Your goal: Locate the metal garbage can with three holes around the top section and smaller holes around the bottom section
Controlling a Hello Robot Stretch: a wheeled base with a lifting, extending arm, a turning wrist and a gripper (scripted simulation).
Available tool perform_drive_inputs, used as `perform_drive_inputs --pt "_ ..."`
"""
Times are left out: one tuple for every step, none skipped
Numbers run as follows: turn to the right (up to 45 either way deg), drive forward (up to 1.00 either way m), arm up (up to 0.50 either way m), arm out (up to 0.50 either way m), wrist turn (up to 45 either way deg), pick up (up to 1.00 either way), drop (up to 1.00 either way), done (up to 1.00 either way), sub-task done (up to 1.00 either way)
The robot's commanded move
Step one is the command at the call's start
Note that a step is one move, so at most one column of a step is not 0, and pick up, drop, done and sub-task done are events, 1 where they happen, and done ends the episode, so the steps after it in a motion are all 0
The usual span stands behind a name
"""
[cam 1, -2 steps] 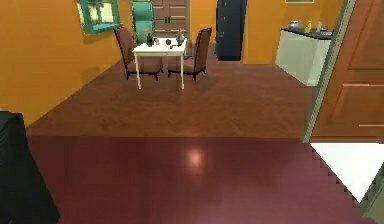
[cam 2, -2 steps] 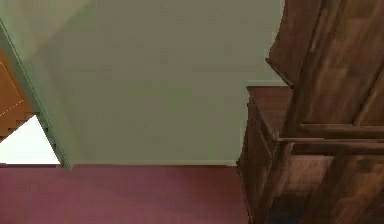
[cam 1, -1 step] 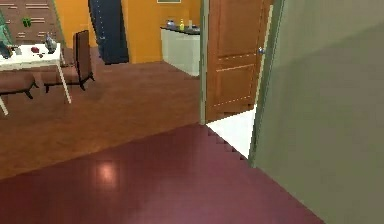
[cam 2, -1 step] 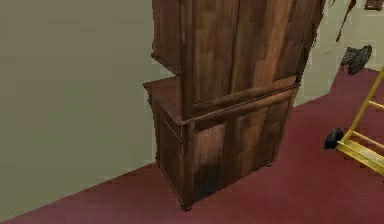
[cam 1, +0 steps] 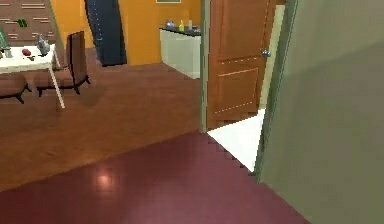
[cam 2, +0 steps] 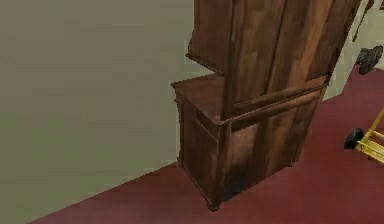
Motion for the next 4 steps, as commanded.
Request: perform_drive_inputs --pt "6.0 0.0 0.0 0.0 0.0 0.0 0.0 0.0 0.0" --pt "0.0 1.0 0.0 0.0 0.0 0.0 0.0 0.0 0.0" --pt "6.0 0.0 0.0 0.0 0.0 0.0 0.0 0.0 0.0" --pt "0.0 0.45 0.0 0.0 0.0 0.0 0.0 0.0 0.0"
